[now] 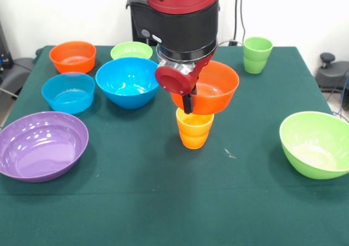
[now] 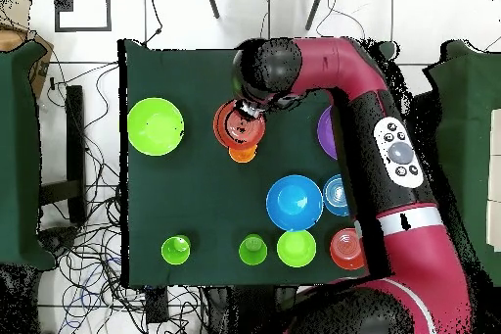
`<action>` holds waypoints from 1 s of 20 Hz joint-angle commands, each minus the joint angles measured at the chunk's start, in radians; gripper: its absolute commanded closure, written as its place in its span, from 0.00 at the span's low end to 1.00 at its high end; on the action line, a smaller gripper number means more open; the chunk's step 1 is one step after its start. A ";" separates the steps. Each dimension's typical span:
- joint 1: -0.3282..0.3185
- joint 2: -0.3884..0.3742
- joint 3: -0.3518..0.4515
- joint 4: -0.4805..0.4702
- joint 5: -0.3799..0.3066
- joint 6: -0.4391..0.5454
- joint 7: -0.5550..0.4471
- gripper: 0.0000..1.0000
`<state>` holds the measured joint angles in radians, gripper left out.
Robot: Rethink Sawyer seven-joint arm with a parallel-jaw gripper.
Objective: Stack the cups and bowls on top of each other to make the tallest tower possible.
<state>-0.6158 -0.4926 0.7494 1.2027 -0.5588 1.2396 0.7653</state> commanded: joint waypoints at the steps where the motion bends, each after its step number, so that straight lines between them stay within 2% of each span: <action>1: 0.018 0.046 -0.039 -0.073 -0.078 0.107 -0.221 1.00; 6: 0.024 0.059 -0.032 -0.115 -0.082 0.140 -0.246 1.00; 9: 0.019 0.064 -0.033 -0.110 -0.086 0.125 -0.246 1.00; 15: 0.028 0.061 -0.047 -0.083 -0.093 0.078 -0.187 1.00; 20: 0.030 0.060 -0.051 -0.087 -0.090 0.089 -0.170 1.00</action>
<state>-0.6156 -0.4482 0.7490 1.1332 -0.5727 1.2663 0.7653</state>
